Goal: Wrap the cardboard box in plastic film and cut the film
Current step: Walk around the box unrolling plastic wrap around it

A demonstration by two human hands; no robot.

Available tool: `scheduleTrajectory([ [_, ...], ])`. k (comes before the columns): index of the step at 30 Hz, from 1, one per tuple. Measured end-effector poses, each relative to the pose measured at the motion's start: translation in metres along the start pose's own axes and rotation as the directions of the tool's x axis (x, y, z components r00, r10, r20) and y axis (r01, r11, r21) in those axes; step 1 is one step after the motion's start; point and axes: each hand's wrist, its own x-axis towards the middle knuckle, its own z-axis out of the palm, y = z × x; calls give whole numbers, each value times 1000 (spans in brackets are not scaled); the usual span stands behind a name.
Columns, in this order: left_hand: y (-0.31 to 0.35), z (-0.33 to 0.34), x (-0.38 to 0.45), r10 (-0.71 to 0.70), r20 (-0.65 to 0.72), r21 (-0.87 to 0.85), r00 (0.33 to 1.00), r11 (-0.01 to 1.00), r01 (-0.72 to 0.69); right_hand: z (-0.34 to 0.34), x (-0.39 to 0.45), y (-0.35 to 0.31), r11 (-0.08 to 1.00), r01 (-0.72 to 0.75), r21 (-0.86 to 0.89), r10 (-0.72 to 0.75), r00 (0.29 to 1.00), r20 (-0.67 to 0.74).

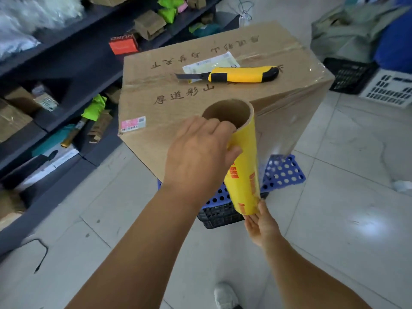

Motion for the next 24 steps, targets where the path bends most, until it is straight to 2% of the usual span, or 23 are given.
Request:
scheduleTrajectory([
  [3,-15,-2,-2,49,5,-43,999,998,-49,12,-6,11,996,16,91,-15,1000,-12],
  [7,-28,-7,0,-36,38,-62,999,997,38,17,-16,22,994,60,86,-48,989,-137],
  [9,-34,-9,-1,-35,59,-93,998,995,41,12,-22,29,992,59,116,-43,990,-132],
  [11,-40,-10,-5,25,81,-144,996,989,-13,7,-30,38,985,47,168,-32,995,-95],
  [16,-51,-15,-7,82,127,-180,988,982,-58,6,-39,66,981,84,176,-56,986,-158],
  [21,-67,-22,-7,212,154,-178,965,967,-184,31,-50,97,958,122,259,-111,992,-57],
  [24,-81,-24,-10,293,138,-196,946,945,-264,50,-50,114,940,159,301,-131,985,-110],
])
